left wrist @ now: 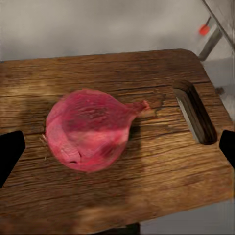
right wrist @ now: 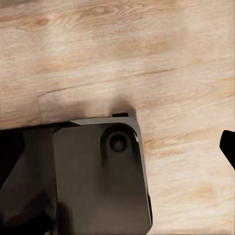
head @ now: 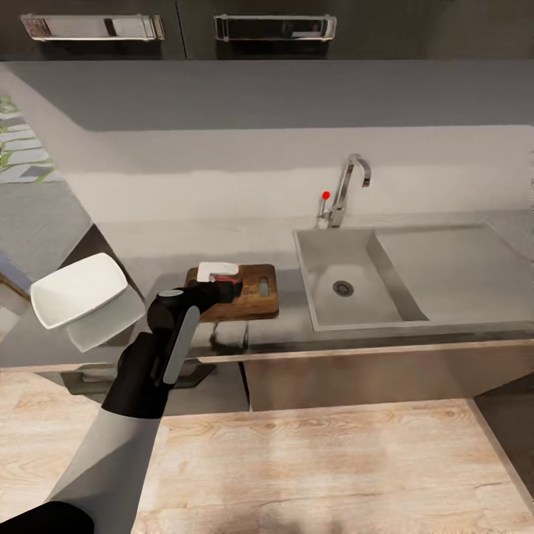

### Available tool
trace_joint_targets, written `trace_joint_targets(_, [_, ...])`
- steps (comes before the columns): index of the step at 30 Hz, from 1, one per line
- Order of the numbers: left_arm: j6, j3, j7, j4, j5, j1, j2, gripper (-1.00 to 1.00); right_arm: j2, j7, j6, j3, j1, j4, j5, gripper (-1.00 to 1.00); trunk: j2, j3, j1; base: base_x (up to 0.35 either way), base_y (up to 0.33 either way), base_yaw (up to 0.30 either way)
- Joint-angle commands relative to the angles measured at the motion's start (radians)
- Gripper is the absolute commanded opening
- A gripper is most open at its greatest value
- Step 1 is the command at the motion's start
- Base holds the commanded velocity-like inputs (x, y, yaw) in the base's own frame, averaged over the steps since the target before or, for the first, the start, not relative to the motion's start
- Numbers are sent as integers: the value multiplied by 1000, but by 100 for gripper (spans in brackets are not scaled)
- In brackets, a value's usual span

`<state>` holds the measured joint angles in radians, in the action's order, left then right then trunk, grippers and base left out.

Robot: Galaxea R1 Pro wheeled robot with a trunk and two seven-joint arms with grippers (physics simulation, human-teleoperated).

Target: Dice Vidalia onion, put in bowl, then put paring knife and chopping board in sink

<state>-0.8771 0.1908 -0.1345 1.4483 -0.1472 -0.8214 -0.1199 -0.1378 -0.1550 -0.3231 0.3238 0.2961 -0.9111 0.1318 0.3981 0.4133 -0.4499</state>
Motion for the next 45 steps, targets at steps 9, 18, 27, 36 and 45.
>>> trace_joint_targets(9, [-4, 1, -10, 1, -11, -1, 0, 100, -2, -6, -2, 6, 0, -2, 10, 100, 2, -6, 0, -336, 0, 0])
trace_joint_targets(18, [-4, 1, -10, 1, -11, -1, 0, 100, -2, -6, -2, 6, 0, -1, 11, 100, 2, -7, 0, -343, 0, 0])
trace_joint_targets(27, [-4, 1, -10, 1, -11, -1, 0, 100, -2, -6, -2, 6, 0, 5, 11, 100, 2, -7, 0, -344, 0, 0])
trace_joint_targets(36, [-5, 1, -10, 0, -11, -1, 0, 100, 3, -5, -5, 6, 0, 5, 11, 100, 2, -7, 0, -344, 0, 0])
trace_joint_targets(45, [1, 1, -11, 23, -11, 54, 1, 100, 21, 0, -10, 7, 0, 4, 11, 100, 2, -7, 0, -191, 0, 0])
